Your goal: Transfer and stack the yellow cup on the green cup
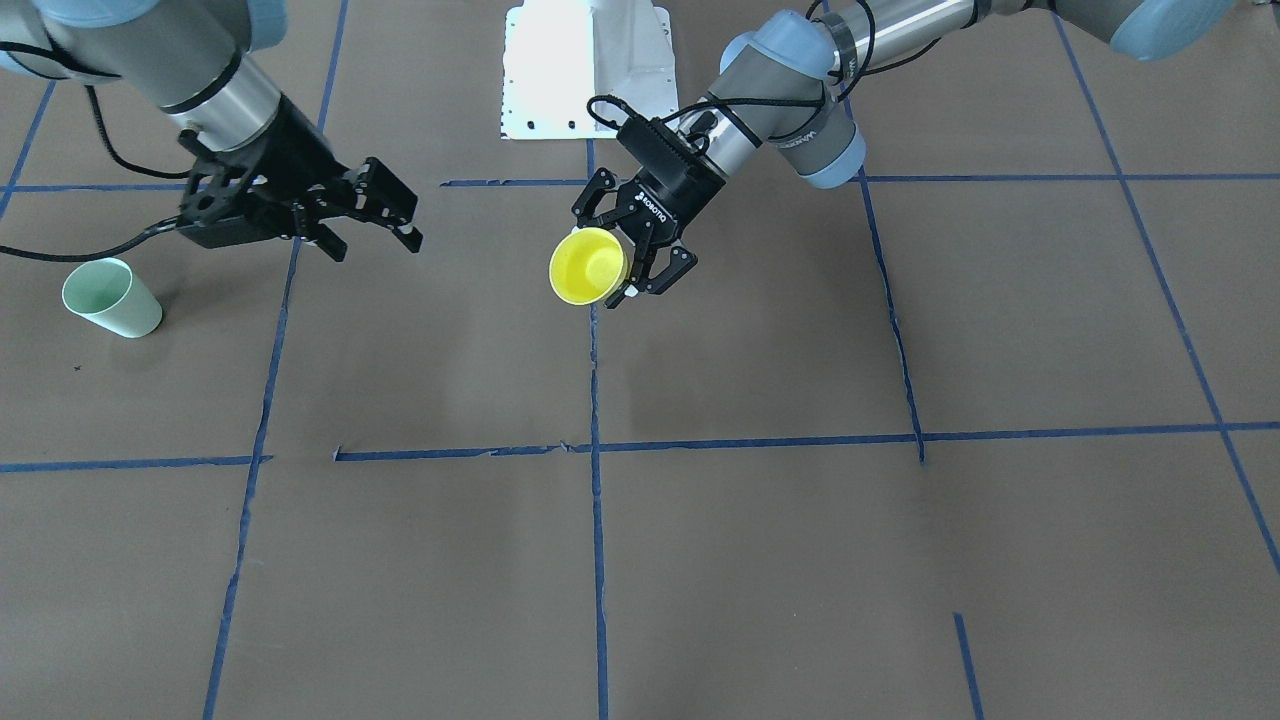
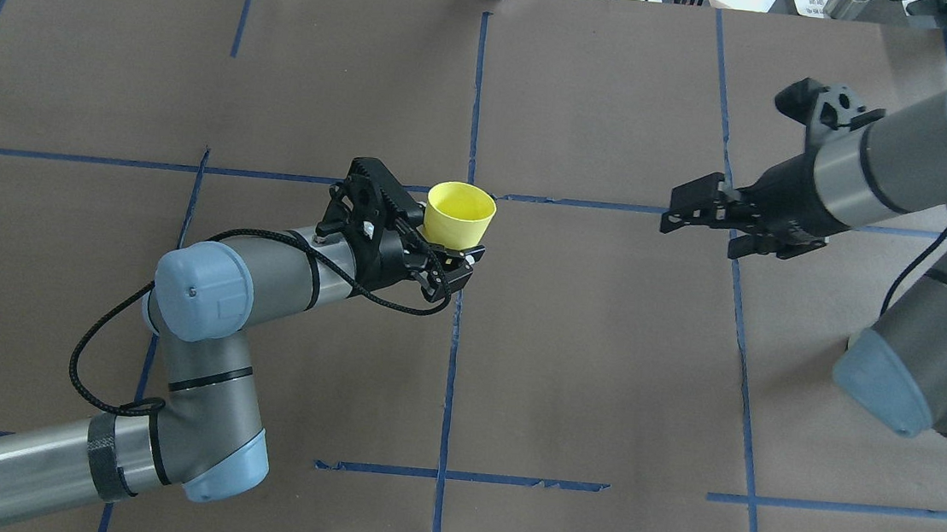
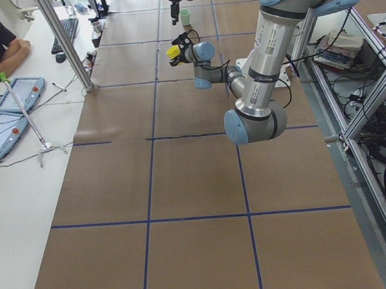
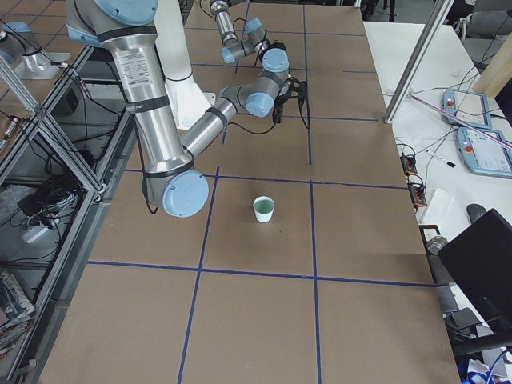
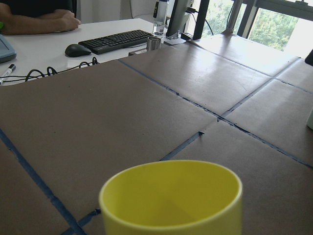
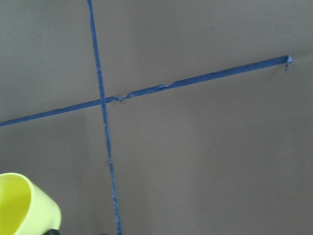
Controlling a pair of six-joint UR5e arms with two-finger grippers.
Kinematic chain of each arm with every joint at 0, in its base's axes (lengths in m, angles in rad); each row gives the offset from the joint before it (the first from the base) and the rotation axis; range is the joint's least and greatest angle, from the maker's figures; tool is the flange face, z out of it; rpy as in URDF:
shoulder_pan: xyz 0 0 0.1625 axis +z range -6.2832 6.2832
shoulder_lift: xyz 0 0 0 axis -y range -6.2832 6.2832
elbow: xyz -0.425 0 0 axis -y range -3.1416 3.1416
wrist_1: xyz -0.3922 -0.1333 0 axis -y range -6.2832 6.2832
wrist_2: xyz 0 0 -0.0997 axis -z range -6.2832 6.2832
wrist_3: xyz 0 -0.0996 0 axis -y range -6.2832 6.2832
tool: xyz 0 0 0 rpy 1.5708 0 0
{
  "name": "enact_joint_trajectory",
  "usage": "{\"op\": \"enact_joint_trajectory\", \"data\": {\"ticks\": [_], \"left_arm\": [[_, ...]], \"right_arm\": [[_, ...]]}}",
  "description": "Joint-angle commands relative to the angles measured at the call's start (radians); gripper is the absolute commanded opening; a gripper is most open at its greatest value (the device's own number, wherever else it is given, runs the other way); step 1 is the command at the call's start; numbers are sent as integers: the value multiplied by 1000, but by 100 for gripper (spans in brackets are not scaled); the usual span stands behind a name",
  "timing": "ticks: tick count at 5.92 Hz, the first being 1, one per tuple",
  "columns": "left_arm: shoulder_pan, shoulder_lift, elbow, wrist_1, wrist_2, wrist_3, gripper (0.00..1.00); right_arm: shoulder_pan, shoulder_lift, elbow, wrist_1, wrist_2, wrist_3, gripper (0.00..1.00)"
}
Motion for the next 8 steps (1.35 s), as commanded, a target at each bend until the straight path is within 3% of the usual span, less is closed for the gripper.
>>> {"op": "enact_joint_trajectory", "data": {"ticks": [1, 4, 6, 8], "left_arm": [[53, 7, -2, 0, 10, 30, 2], [87, 7, -7, -6, 92, 26, 11], [107, 6, -30, -12, 106, 30, 27], [174, 24, -65, -36, 173, 30, 30]], "right_arm": [[-68, 101, -3, -63, -40, 79, 100], [-104, 135, -23, -67, -39, 105, 100], [-138, 132, -27, -67, -31, 123, 100], [-153, 132, -26, -66, -30, 136, 100]]}}
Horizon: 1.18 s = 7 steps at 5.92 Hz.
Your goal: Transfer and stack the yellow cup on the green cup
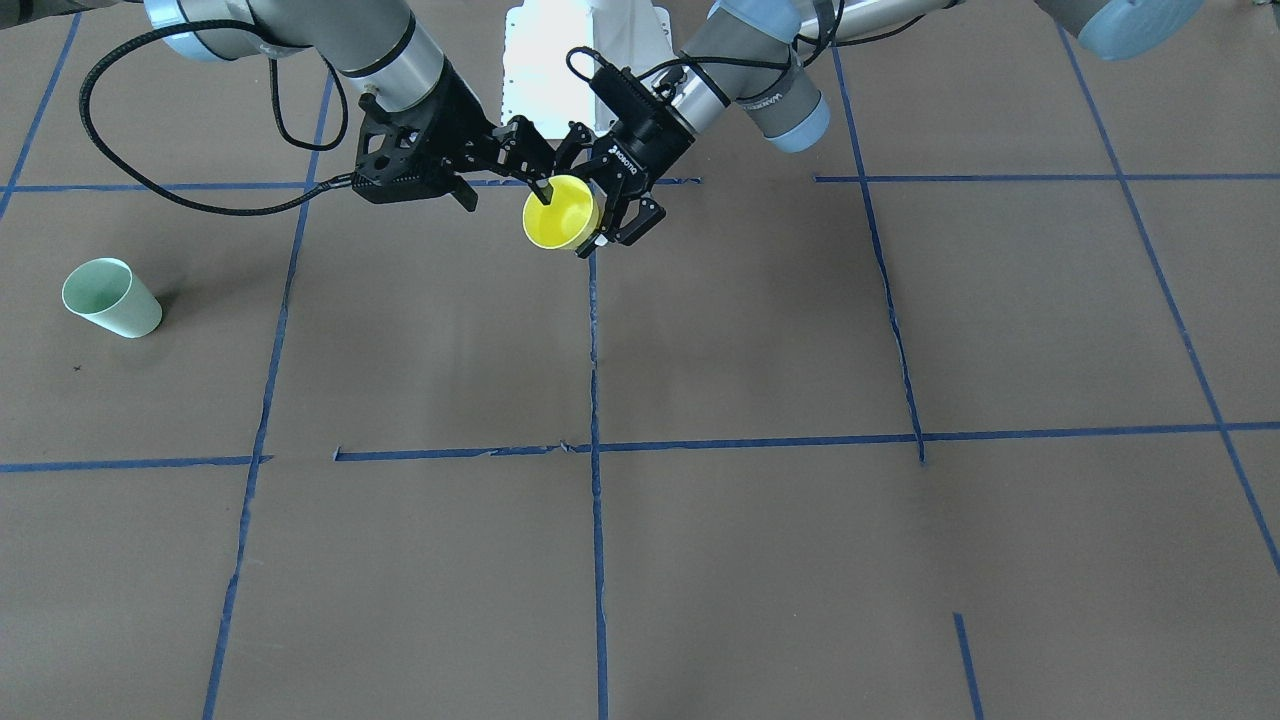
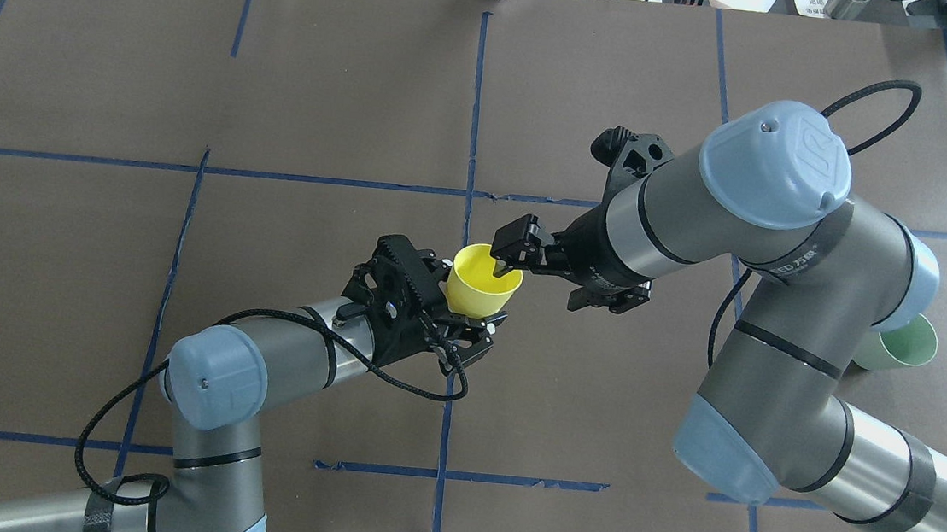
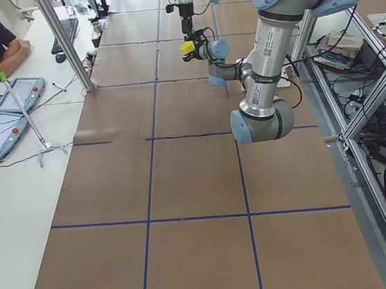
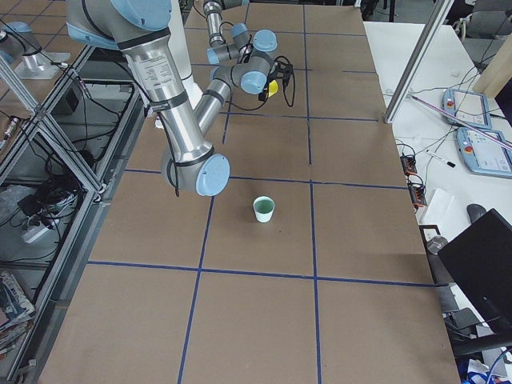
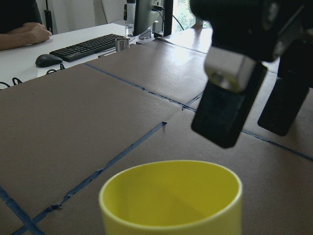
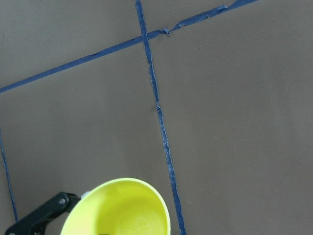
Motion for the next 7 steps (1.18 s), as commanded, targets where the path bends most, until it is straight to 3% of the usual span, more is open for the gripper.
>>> {"op": "enact_joint_trajectory", "data": {"ticks": [1, 5, 6, 7], "left_arm": [[69, 25, -9, -60, 99, 2, 32], [78, 14, -9, -76, 110, 2, 35], [78, 11, -9, -76, 110, 1, 36], [78, 13, -9, -76, 110, 1, 45]], "right_arm": [[-12, -5, 0, 1, 1, 7, 100], [-56, -11, 3, 4, -1, 7, 99], [-56, -11, 5, 4, -1, 7, 85], [-56, -11, 5, 6, -1, 13, 37]]}}
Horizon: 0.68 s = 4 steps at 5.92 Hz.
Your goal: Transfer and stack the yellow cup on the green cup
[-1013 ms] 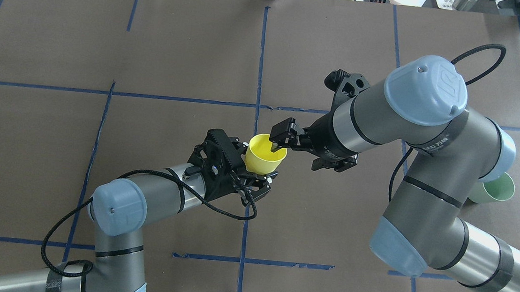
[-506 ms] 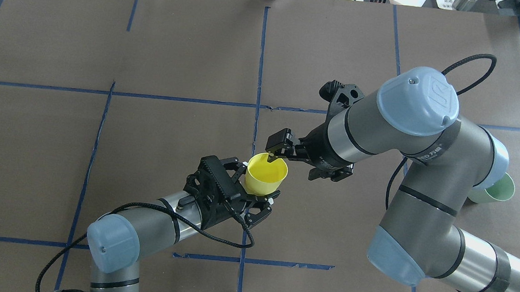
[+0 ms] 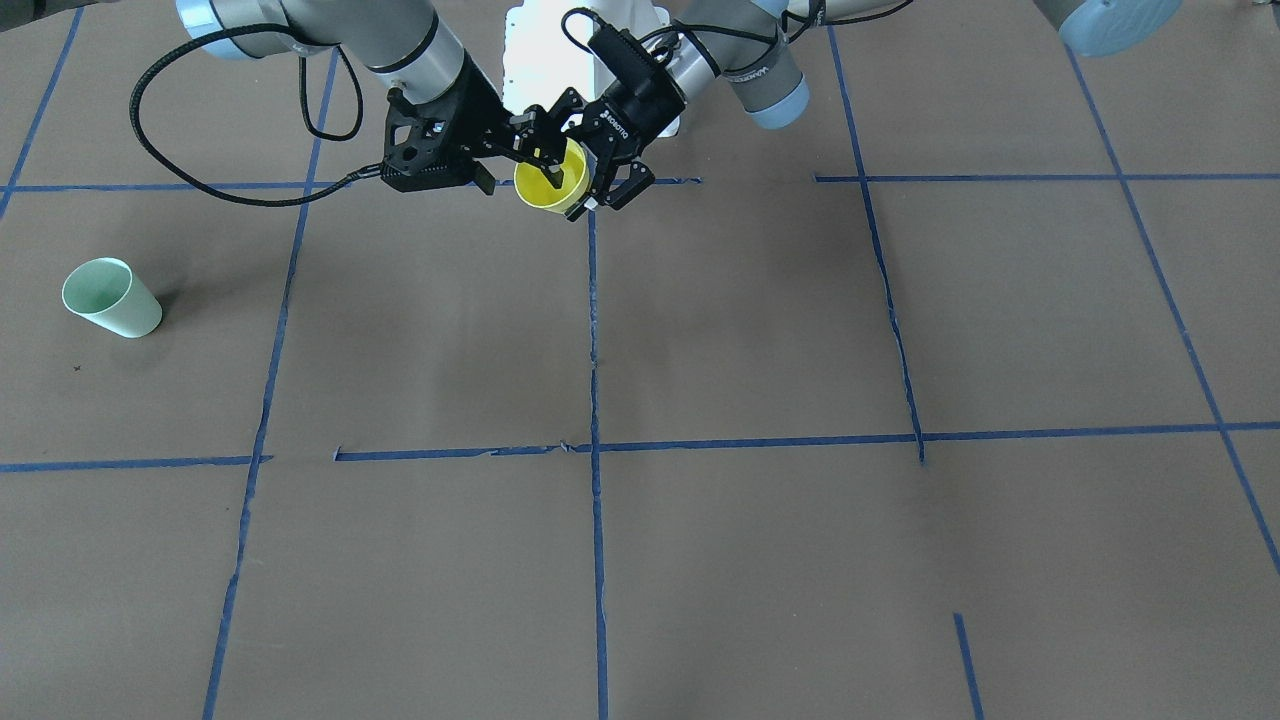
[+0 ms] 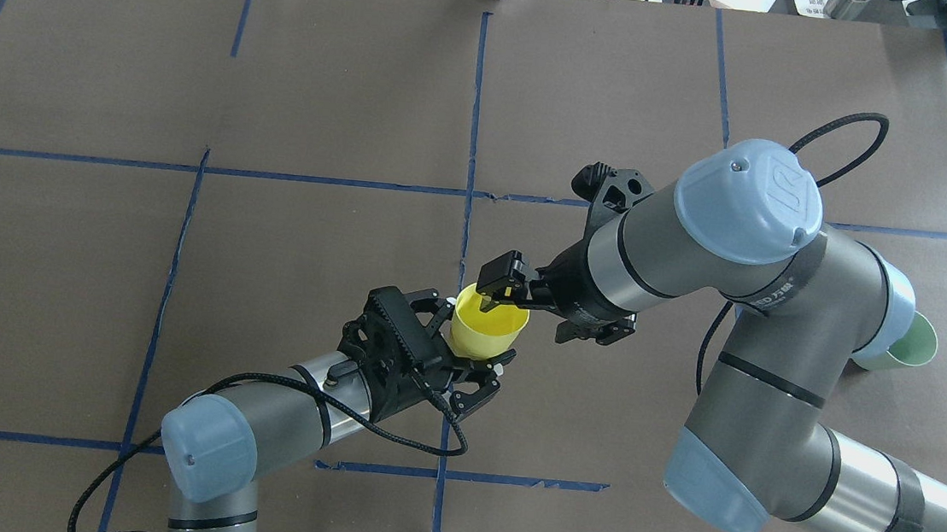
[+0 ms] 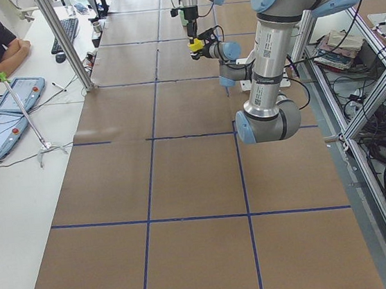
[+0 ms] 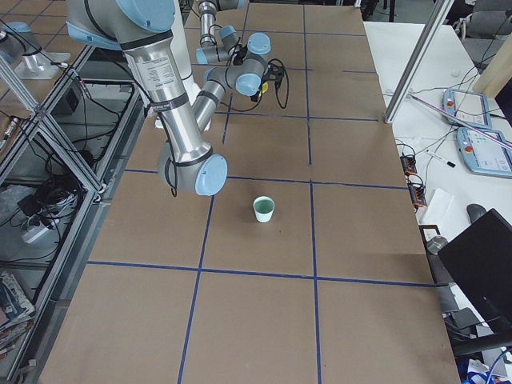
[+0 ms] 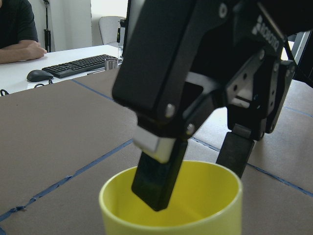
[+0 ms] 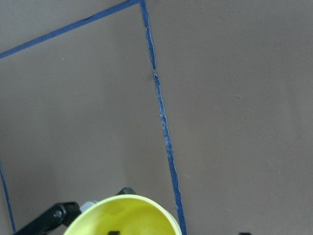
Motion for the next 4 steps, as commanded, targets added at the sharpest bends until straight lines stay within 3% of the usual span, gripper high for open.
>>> {"op": "enact_joint_trajectory", "data": {"ticks": [1, 2, 3, 4], "left_arm": [[0, 0, -2, 0, 0, 0, 53], [0, 0, -2, 0, 0, -2, 64], [2, -1, -2, 0, 0, -2, 88], [2, -1, -3, 0, 0, -2, 99]], "right_arm": [[-1, 0, 5, 3, 0, 4, 12], [-1, 1, 5, 4, 0, 9, 0], [-3, 1, 2, 7, -2, 59, 0], [-6, 1, -3, 6, -2, 64, 0]]}}
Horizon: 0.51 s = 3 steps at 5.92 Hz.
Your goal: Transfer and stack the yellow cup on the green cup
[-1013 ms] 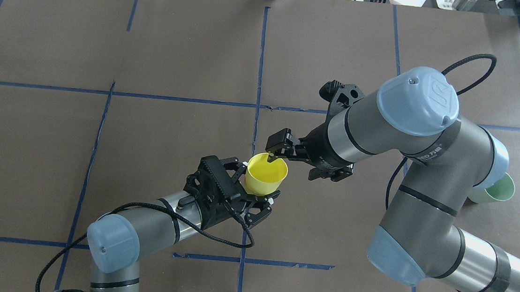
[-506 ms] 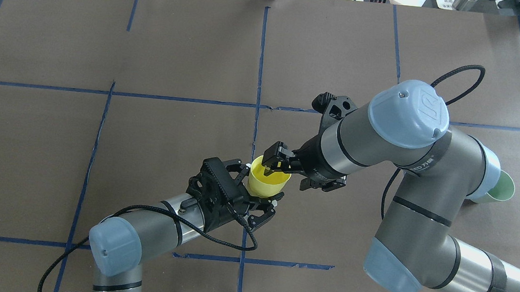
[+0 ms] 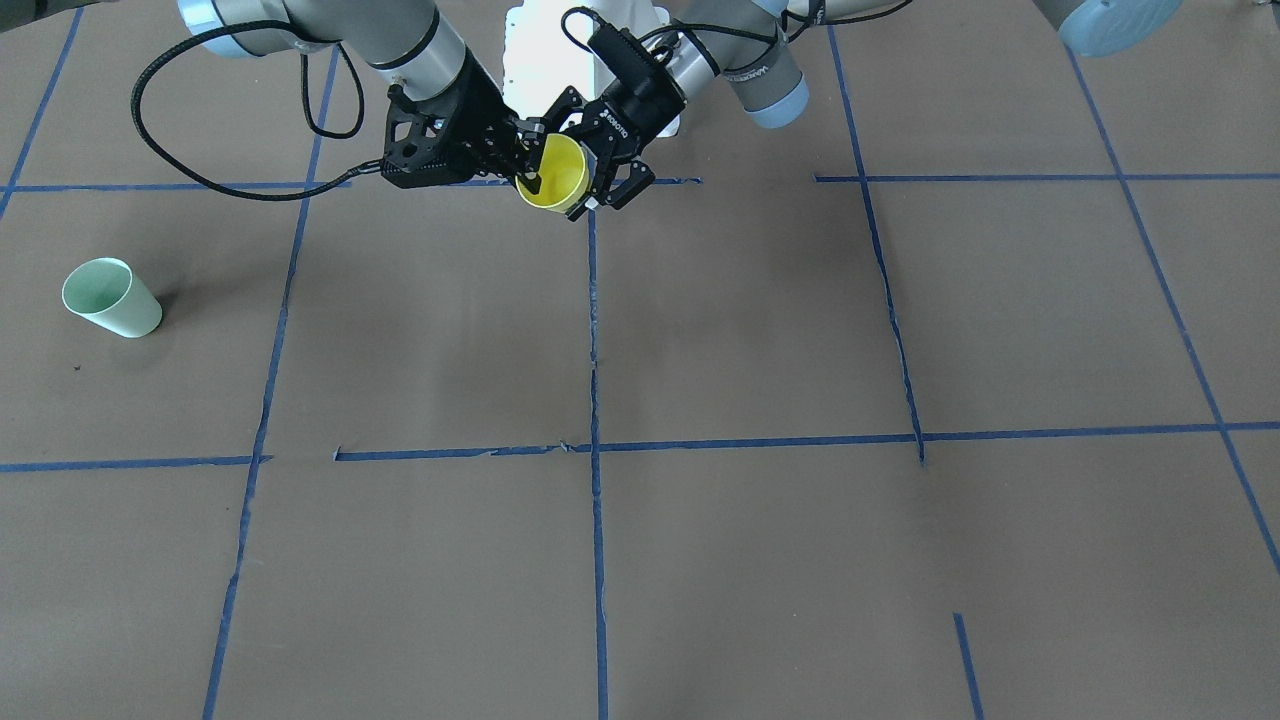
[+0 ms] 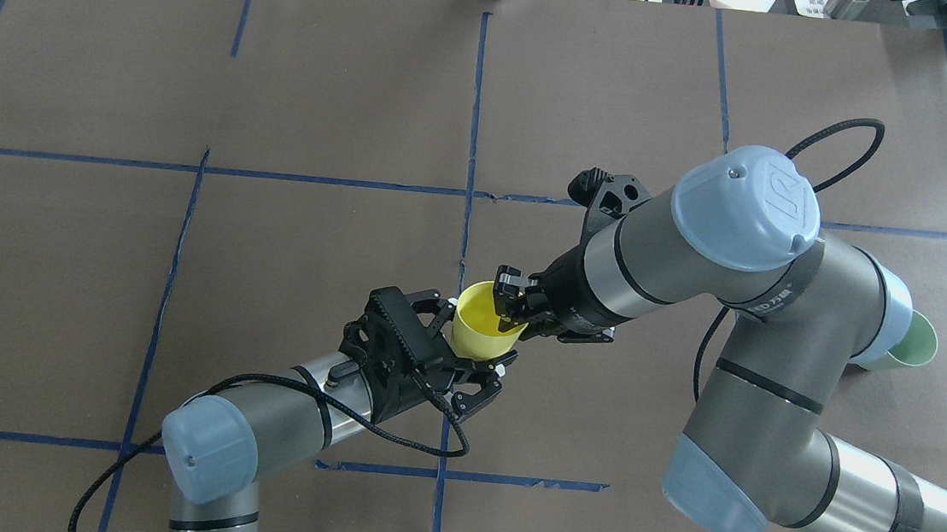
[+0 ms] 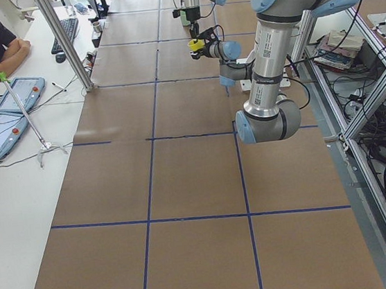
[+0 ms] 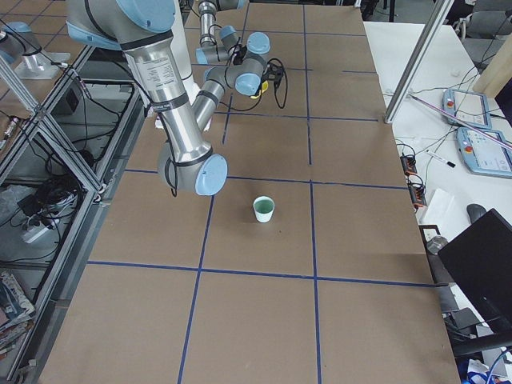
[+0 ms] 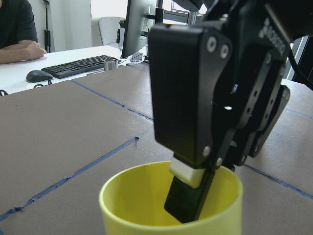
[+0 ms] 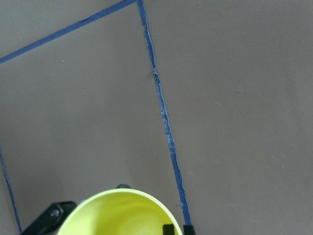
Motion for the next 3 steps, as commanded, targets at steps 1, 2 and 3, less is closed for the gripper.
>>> {"op": "enact_joint_trajectory", "data": {"ticks": [1, 2, 3], "left_arm": [[0, 1, -5, 0, 2, -3, 100], [2, 1, -6, 0, 12, -5, 100], [2, 1, -7, 0, 14, -5, 100]], "right_arm": [[-4, 0, -4, 0, -2, 22, 0], [-4, 0, -5, 0, -3, 27, 0], [-2, 0, -5, -7, -5, 28, 0]]}}
